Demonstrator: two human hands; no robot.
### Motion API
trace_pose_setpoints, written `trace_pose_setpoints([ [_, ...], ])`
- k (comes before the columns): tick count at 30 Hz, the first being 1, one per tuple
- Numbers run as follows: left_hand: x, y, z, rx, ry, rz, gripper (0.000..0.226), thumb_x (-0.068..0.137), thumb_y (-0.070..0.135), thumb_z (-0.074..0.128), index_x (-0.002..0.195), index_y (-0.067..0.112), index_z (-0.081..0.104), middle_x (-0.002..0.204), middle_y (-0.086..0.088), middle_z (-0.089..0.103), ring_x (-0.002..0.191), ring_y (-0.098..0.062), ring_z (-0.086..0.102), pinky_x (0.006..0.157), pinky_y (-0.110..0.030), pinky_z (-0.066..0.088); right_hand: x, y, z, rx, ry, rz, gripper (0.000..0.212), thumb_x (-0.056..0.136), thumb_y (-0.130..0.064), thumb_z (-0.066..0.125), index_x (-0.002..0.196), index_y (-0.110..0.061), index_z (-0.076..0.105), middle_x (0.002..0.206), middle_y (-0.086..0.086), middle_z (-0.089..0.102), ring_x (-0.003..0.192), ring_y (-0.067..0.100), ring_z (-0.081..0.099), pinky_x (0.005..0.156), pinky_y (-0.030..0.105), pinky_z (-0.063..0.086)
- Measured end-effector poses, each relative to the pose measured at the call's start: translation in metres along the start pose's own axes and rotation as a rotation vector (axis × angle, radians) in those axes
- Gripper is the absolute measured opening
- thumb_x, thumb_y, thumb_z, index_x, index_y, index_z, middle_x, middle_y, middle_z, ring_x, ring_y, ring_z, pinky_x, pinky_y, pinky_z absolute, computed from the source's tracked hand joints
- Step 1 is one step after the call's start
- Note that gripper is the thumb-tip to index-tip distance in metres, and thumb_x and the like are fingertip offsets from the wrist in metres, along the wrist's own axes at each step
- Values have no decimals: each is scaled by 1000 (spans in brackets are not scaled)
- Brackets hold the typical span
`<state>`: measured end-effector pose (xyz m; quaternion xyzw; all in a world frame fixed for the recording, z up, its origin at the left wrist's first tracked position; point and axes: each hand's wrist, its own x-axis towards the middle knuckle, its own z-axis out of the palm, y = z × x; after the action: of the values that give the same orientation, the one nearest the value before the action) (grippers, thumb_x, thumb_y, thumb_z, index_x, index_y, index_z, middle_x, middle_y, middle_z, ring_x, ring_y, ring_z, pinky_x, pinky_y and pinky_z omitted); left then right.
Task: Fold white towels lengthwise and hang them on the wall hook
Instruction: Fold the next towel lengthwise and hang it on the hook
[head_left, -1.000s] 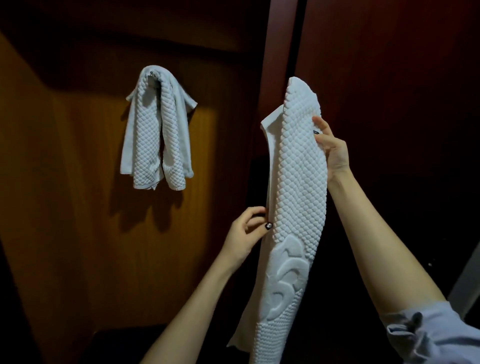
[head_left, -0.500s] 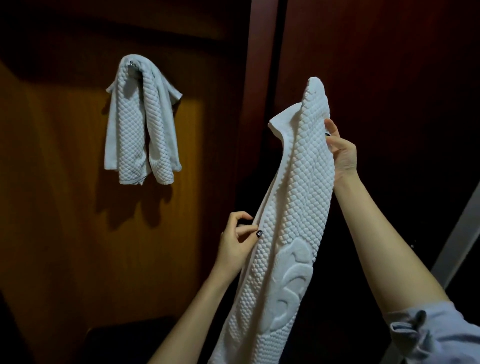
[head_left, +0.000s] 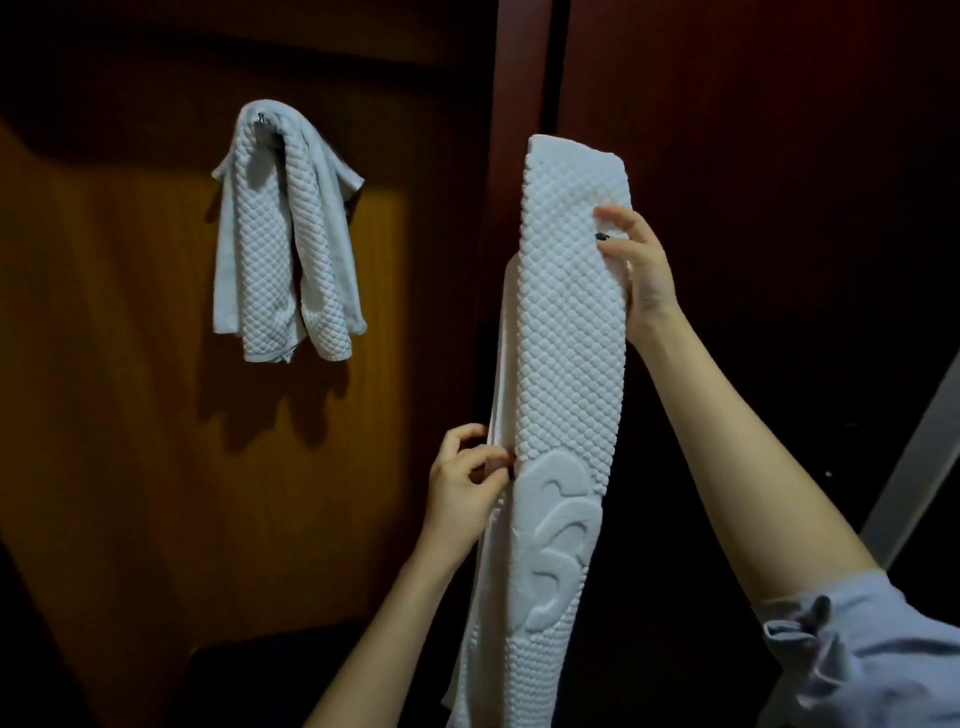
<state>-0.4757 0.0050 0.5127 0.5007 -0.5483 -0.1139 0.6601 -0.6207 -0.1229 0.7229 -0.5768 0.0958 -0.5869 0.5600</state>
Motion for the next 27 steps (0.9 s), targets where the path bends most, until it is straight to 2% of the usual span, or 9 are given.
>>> trace_pose_setpoints([
  [2,2,-4,-3,-3,-40,-46,17,81,-2,68,84,13,73,116,8,54,104,10,51,79,-5,42,0,3,4,-8,-1,8,28,85,9,48,95,-13,64,108,7,63,81,17,69,63,29,56],
  [5,-1,-8,-4,-43,-111,-4,19,85,-1,65,88,15,75,86,0,68,83,-5,61,74,-22,46,2,5,9,6,4,25,28,85,10,48,96,-11,63,111,9,62,80,18,69,64,29,56],
  [8,-6,-12,-1,-104,-82,-3,17,91,7,60,85,15,74,77,-5,64,73,-10,57,67,-29,43,9,1,12,-3,1,36,28,85,8,48,98,-12,63,112,8,62,80,17,70,65,30,56],
  [11,-7,-17,3,-27,-16,92,11,84,21,67,88,11,70,86,-1,60,80,-12,58,72,-23,46,21,-9,15,12,10,16,29,85,8,48,100,-11,63,115,9,61,81,17,70,65,29,56],
  [14,-15,-27,10,125,-49,141,33,80,29,71,103,7,63,102,3,56,92,-3,55,81,-11,42,29,-18,18,88,34,-1,30,83,9,47,101,-9,63,107,9,65,79,17,71,66,30,56],
  [18,-35,-46,13,159,-68,87,47,82,40,66,122,20,50,115,13,47,103,9,50,82,-3,37,33,-25,18,194,44,-25,32,82,11,45,101,-8,62,95,8,70,77,20,71,65,32,57],
  [22,-52,-63,8,167,-89,77,23,85,42,61,97,24,53,96,17,48,85,1,53,71,-13,43,35,-27,12,234,88,-50,32,81,11,45,102,-7,62,92,8,71,77,22,70,68,34,57],
  [24,-56,-69,4,162,-96,58,24,85,40,62,84,19,51,86,14,48,74,-2,51,63,-15,41,37,-25,11,266,119,-55,32,81,12,44,101,-6,62,92,10,71,77,24,70,67,35,57],
  [27,-62,-87,-6,176,-138,-22,24,83,33,69,83,14,55,84,7,54,76,-9,54,66,-26,45,36,-19,11,247,171,-50,32,81,11,45,102,-6,62,96,12,68,78,24,70,68,35,57],
])
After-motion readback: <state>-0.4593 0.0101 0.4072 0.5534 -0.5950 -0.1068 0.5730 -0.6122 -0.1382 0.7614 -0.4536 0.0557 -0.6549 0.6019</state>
